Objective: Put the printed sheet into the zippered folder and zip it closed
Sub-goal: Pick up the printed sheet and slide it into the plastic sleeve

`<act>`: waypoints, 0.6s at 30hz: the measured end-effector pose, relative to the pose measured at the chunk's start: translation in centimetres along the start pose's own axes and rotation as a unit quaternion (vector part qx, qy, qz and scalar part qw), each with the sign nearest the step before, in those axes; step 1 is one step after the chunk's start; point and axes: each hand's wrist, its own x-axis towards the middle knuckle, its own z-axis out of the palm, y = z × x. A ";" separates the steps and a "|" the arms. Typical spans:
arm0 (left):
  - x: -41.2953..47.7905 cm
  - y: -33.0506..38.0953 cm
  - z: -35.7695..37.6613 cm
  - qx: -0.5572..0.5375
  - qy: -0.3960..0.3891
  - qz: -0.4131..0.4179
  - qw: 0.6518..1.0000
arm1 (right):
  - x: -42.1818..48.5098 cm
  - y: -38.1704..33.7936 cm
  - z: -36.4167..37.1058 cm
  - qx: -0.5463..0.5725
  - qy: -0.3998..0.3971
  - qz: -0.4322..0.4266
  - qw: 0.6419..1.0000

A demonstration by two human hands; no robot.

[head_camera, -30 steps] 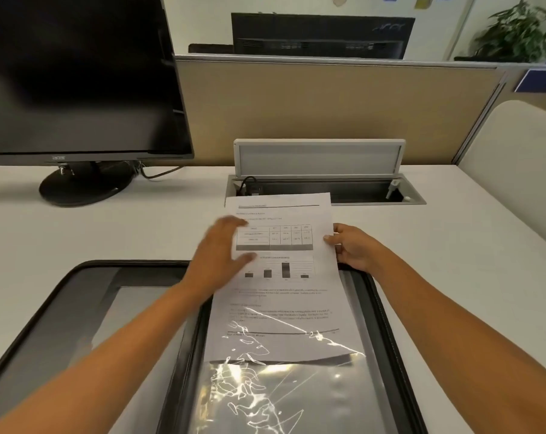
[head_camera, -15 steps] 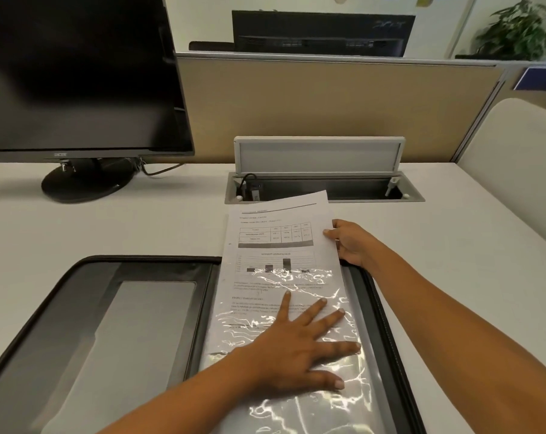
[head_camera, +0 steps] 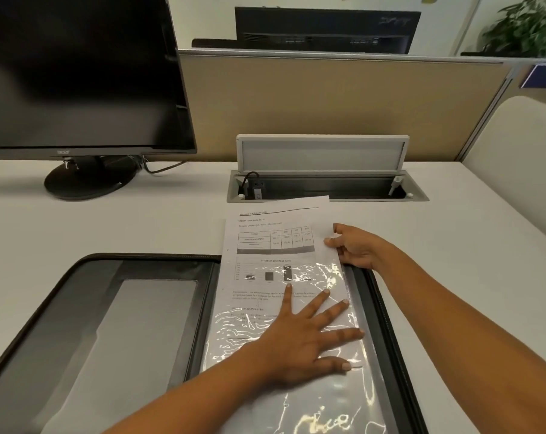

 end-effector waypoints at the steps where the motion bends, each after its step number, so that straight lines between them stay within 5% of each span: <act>1: 0.0 0.0 0.0 0.001 -0.001 0.000 1.000 | -0.2 -0.1 -0.3 -0.016 -0.011 0.003 1.000; 7: 0.2 -0.1 -0.1 0.014 -0.003 0.006 1.000 | -1.1 -0.7 -1.2 -0.105 -0.058 0.016 0.993; 11: 0.1 -0.1 -0.2 0.005 0.001 -0.007 1.000 | -0.5 -0.6 0.3 -0.052 0.046 -0.038 0.997; 14: -0.1 -0.4 -0.2 -0.003 0.043 -0.087 0.995 | 0.5 -0.3 1.2 0.002 0.118 -0.067 0.991; 18: -0.7 -2.2 -0.5 0.021 0.038 -0.246 0.968 | 1.0 0.0 1.5 -0.045 0.110 -0.065 0.991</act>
